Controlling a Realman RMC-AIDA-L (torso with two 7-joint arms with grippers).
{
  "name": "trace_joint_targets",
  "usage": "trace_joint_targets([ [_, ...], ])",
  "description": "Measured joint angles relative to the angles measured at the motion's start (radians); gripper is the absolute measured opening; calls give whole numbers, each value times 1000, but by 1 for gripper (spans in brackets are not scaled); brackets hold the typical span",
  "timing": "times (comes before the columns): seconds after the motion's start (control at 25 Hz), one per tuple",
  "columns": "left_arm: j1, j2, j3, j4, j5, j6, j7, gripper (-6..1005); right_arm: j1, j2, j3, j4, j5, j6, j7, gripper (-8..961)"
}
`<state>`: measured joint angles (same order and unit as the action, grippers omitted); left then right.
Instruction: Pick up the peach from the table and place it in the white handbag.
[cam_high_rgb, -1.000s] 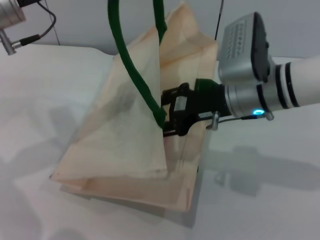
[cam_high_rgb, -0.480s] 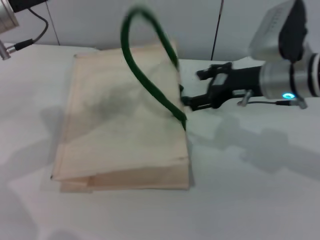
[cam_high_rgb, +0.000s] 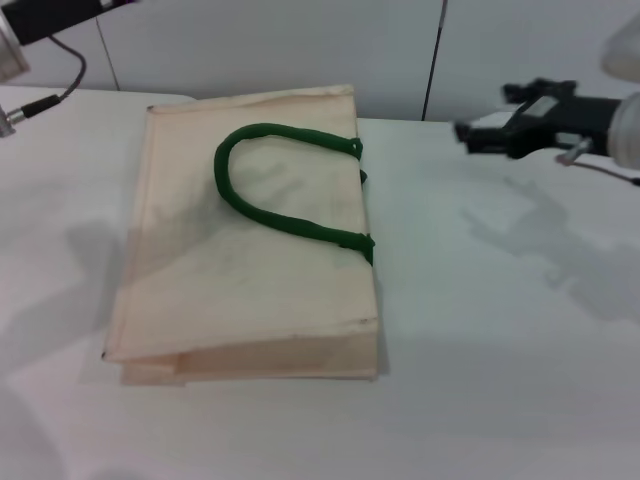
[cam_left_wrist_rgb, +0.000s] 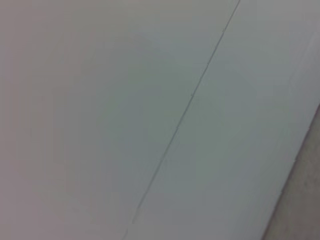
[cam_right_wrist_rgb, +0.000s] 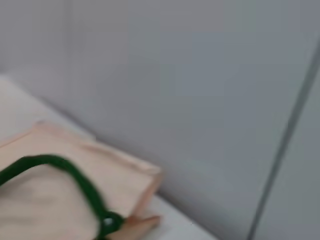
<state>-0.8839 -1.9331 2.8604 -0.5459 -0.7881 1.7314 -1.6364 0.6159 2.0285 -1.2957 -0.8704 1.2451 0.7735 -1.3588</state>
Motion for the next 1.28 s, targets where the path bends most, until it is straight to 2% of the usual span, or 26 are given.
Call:
trace_joint_targets([
  [0.16,37,-25,0,0,-60,-16,86,439,-51,4,-13,-33,72,-89,-23,895],
  [0.28,65,-46,0,0,-107,-51,156,439,-81,6,-15,-26,190,-144,-108,894],
  [0.4,90,-69,-2,0,-138,-110,225,439,-109,9,-16,3,385,-174,-266,894],
  [0.52,113,-92,-5,2,-157,-180,293,439,-121,11,-17,78,648,-176,-480,894],
  [0.6,128,-96,-8,30,-178,-226,346,439,-122,12,-22,142,829,-163,-634,894],
  [0.76,168,-96,-9,120,-261,-318,474,439,-116,13,-30,309,1212,-65,-960,894],
  [0.88,188,-98,-9,157,-303,-347,543,439,-104,14,-30,452,1453,87,-1168,894],
  [0.96,217,-98,-9,220,-380,-398,650,439,-92,16,-16,555,1577,214,-1284,894],
  [1.12,243,-99,-9,284,-463,-449,768,439,-56,19,97,721,1632,366,-1404,894],
  [1.28,269,-99,-9,353,-556,-487,892,439,-28,16,219,820,1631,388,-1460,894],
])
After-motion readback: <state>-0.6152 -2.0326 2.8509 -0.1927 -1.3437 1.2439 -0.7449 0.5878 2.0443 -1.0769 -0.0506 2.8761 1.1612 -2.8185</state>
